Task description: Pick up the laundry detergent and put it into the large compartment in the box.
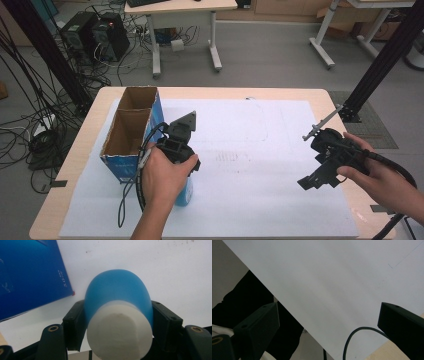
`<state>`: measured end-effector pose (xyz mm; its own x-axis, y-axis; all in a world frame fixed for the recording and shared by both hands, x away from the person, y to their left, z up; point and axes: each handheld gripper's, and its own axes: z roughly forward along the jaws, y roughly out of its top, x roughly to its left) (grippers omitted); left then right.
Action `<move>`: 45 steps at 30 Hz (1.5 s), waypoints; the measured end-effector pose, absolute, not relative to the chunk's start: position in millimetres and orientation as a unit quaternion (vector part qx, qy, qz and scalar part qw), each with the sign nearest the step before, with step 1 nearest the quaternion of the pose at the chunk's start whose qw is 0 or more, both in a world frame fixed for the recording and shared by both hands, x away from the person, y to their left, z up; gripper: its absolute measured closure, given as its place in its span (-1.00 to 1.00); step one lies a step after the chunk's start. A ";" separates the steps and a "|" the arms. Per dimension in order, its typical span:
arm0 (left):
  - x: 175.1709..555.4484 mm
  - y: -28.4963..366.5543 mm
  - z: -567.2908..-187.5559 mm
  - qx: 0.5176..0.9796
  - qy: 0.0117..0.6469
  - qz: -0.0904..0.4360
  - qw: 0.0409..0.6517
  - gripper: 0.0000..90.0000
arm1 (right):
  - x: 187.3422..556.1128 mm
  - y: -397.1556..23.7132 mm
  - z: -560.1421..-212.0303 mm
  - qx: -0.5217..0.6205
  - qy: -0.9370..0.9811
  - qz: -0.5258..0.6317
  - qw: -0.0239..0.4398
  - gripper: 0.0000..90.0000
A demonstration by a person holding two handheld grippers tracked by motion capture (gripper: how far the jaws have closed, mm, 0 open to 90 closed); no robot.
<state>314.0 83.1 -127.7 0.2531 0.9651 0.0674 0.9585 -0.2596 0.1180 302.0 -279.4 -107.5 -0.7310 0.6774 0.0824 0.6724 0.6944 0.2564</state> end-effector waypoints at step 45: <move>332.3 134.3 82.4 0.739 0.654 0.122 0.101 -0.17 | 322.3 -271.1 -93.4 0.377 0.917 0.130 0.017 -0.91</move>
